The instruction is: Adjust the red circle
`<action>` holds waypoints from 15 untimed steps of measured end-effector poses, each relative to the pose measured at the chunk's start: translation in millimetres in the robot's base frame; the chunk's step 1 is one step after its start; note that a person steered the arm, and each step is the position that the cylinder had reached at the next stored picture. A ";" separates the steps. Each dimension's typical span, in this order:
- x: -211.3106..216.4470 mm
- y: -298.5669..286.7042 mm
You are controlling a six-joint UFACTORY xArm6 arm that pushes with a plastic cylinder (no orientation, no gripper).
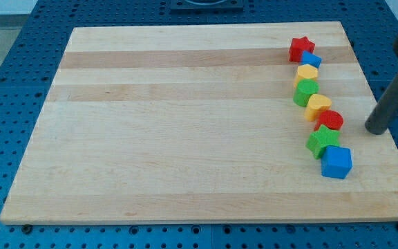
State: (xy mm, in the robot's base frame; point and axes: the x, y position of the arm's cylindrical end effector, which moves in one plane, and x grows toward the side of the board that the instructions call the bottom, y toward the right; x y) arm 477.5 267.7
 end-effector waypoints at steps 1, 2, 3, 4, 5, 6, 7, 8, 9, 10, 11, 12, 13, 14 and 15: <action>-1.5 -12.2; -1.5 -23.2; -1.5 -35.7; -1.5 -47.6; -1.5 -51.2; -1.5 -47.5; -3.5 -30.4; -19.1 -25.4; -29.7 -25.4; -39.5 -25.4; -50.3 -25.4; -61.3 -25.4; -73.2 -25.4; -92.8 -25.4; -115.4 -25.4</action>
State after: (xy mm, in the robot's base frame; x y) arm 362.1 242.3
